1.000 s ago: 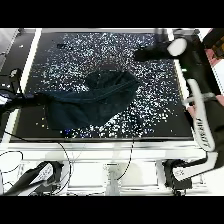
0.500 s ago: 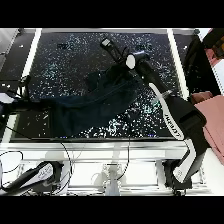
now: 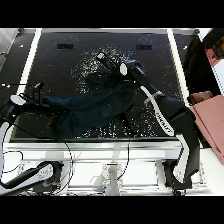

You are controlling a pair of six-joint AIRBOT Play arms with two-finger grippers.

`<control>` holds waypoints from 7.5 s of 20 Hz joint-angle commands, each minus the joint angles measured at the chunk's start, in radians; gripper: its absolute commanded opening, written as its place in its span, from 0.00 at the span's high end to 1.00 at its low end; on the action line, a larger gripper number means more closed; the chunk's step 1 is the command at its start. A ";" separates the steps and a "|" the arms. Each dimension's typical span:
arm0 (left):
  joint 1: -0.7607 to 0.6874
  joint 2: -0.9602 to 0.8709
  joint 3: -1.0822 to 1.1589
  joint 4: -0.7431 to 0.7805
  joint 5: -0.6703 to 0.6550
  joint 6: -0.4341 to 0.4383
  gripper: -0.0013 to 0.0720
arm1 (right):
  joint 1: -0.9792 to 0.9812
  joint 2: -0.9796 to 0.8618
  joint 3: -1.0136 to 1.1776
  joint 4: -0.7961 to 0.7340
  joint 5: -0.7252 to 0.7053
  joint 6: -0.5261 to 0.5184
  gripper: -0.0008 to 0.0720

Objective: Fold the clothes and pants, and hang the long-sleeved shirts on hangers.

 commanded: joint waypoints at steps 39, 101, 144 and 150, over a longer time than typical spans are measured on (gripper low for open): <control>0.142 0.410 0.212 0.100 0.845 -0.307 0.96 | -0.705 0.676 0.089 -0.151 0.567 0.413 0.94; 0.399 0.105 0.139 -0.142 0.489 -0.228 0.03 | -1.082 1.165 -0.962 0.090 0.579 0.337 0.94; 0.298 -0.185 0.138 -0.218 0.369 -0.329 0.03 | -0.853 0.617 -1.224 0.841 -0.481 0.451 0.94; 0.287 -0.300 0.140 -0.507 0.478 -0.203 0.03 | -0.853 0.617 -1.224 0.840 -0.481 0.451 0.94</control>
